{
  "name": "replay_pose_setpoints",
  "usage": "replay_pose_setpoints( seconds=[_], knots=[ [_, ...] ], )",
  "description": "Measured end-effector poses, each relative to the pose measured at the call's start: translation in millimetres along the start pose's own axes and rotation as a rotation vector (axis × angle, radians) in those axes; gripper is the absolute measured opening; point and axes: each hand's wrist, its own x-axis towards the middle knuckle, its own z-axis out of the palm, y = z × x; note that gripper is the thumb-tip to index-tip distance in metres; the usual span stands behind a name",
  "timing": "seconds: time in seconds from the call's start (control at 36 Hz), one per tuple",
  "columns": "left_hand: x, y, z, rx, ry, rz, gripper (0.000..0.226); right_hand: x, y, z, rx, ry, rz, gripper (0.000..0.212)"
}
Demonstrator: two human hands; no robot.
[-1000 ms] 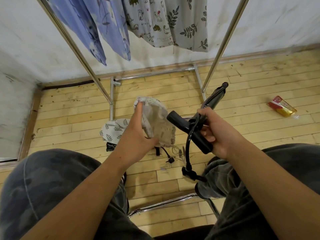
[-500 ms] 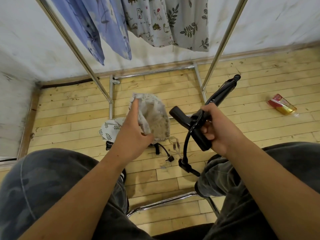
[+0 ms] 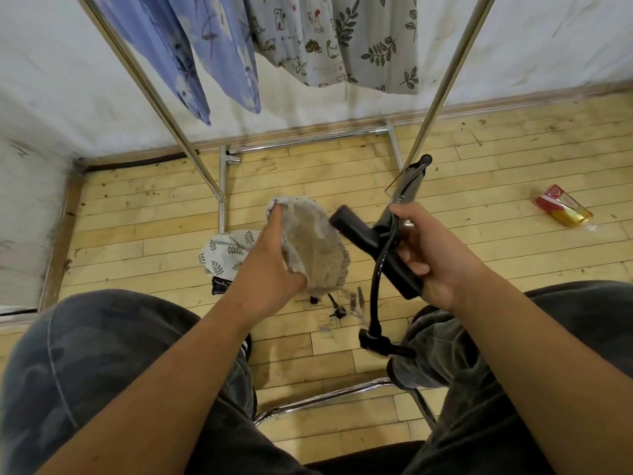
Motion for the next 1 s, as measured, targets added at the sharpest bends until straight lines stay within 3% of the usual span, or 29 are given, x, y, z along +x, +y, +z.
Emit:
replay_pose_setpoints(
  seconds=[0.17, 0.44, 0.72, 1.0],
  knots=[
    [-3.2, 8.0, -2.9, -0.104, 0.057, 0.015, 0.12, 4.3, 6.6, -0.7, -0.137, 0.146, 0.006, 0.025],
    [-1.3, 11.1, -4.4, -0.086, 0.136, 0.01, 0.112, 3.6, 5.4, -2.0, -0.112, 0.162, 0.049, 0.024],
    [2.1, -4.6, 4.0, 0.06, 0.007, 0.066, 0.112, -0.8, -4.5, -1.9, 0.152, -0.004, -0.015, 0.023],
    [-2.3, 1.6, 10.7, 0.052, -0.164, 0.043, 0.123, 1.6, -2.2, -3.8, 0.182, -0.063, -0.026, 0.03]
  ],
)
